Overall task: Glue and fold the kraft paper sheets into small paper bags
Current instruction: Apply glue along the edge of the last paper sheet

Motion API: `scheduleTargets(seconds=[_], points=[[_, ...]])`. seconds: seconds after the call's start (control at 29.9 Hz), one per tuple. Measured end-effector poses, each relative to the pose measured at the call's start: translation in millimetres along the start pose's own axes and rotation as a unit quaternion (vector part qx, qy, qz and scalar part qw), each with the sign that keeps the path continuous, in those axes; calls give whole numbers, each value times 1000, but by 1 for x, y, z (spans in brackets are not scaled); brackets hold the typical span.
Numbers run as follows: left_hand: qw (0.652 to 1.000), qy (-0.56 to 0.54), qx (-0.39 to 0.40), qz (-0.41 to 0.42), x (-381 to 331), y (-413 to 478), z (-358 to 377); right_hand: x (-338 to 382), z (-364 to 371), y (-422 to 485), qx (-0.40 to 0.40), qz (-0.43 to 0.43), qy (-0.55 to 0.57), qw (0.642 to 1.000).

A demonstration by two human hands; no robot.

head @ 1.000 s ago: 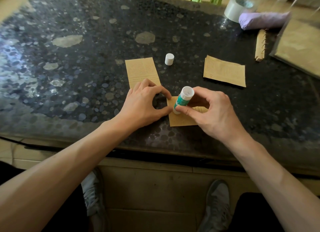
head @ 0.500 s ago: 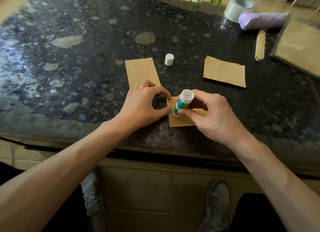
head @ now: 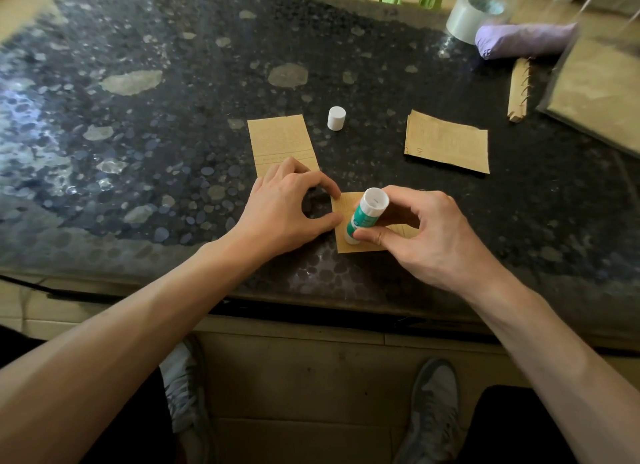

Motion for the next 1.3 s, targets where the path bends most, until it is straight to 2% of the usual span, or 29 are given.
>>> scheduleTargets(seconds=[0.53,0.6,0.7,0.8,0.94,1.17,1.3], points=[[1000,8,2,1,0,0,0,2,-2,-6,24,12,18,999],[1000,5,2,2,-1,0,-1,0,-4,-7,11,20,42,999],[1000,2,4,1,-1,-1,-1,-1,-10,-5,-55,9,87,995],[1000,2,2,1,-1,-1,-1,-3,-13,0,-94,-4,59,994],[1000,7,5,3,-1,0,0,-8,-5,5,-87,8,11,996],[1000,4,1,3,0,0,1,-9,1,8,-72,9,-11,997],[1000,5,2,3,0,0,1,-10,3,9,-93,-6,-19,995]])
Point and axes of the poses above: each hand's wrist, its own y-axis towards the middle knuckle, its own z-axis out of the palm, x = y × z, the point moved 2 cm from there along y, towards the middle knuckle, and after that the axes turned 15 degrees about y, right-handed, at the moved point
